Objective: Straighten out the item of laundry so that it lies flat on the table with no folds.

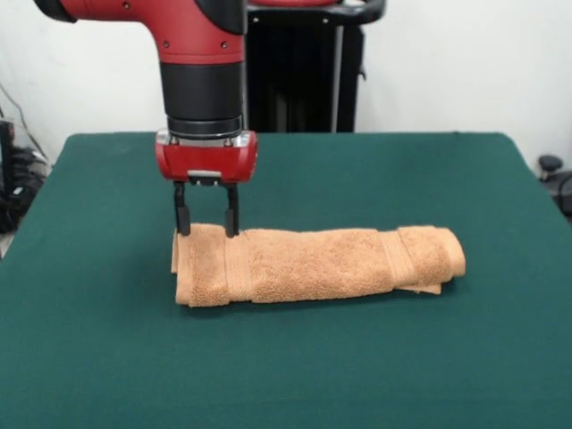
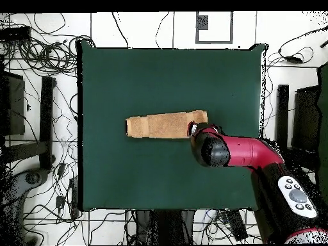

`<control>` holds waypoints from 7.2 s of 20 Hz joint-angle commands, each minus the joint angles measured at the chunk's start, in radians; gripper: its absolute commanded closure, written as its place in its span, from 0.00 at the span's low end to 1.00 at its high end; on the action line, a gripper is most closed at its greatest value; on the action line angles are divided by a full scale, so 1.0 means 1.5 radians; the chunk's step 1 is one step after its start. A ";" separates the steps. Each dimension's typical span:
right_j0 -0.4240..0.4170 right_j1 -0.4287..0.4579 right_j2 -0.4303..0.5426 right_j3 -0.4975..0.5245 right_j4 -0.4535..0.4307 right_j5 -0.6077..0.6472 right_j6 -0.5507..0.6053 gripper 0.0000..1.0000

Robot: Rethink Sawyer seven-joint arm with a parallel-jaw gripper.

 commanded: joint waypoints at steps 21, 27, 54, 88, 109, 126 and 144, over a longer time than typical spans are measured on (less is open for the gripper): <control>-0.018 0.079 0.055 -0.059 -0.017 0.091 -0.058 0.00; -0.017 0.101 0.059 -0.068 -0.021 0.069 -0.049 0.00; 0.004 0.138 0.050 -0.096 -0.024 0.024 -0.014 0.00; 0.020 0.118 0.036 -0.068 -0.029 0.010 0.002 0.00; 0.019 0.131 0.032 -0.071 -0.048 -0.005 -0.011 0.00; 0.036 0.134 0.010 -0.071 -0.073 0.003 -0.003 1.00; 0.022 0.056 0.021 -0.019 -0.064 0.024 -0.015 1.00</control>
